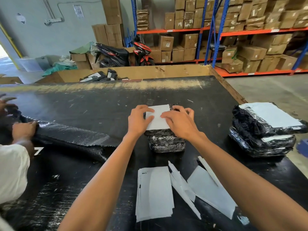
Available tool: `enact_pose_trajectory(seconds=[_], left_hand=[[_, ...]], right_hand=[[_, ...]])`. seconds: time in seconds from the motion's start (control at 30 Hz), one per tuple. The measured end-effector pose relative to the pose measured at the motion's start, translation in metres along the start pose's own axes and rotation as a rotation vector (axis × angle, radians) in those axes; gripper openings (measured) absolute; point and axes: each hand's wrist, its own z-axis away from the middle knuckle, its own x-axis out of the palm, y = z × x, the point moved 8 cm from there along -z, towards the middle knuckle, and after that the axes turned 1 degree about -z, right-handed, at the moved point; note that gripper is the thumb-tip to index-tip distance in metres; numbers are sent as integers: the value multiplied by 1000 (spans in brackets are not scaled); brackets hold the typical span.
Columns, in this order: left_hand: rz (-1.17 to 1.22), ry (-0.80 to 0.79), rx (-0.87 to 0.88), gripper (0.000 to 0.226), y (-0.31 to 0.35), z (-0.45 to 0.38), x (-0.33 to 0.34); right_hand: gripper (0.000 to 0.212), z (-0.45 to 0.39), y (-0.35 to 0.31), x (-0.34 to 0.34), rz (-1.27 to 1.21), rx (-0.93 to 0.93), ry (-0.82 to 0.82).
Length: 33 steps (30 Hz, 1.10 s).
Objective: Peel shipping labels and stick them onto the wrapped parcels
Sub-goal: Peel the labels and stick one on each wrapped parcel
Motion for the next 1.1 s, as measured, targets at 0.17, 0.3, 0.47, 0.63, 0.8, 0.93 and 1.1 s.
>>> enact_pose_trajectory(seconds=[0.17, 0.3, 0.47, 0.63, 0.8, 0.93, 1.1], left_hand=[[-181, -189, -65, 37, -2, -21, 22], [-232, -309, -195, 46, -14, -33, 31], [-75, -384, -360, 66, -27, -39, 38], [284, -379, -474, 69, -28, -17, 45], [552, -288, -585, 86, -38, -2, 50], [670, -168, -520, 76, -27, -1, 43], [1145, -85, -449, 59, 8, -7, 39]], right_hand=[[43, -25, 5, 6, 135, 32, -279], [49, -48, 14, 13, 156, 84, -382], [53, -63, 33, 19, 59, 212, -400], [69, -43, 52, 13, -131, 435, -208], [69, -28, 70, 18, -419, 657, -143], [68, -15, 80, 21, -680, 713, -52], [59, 4, 91, 27, -1072, 847, -12]])
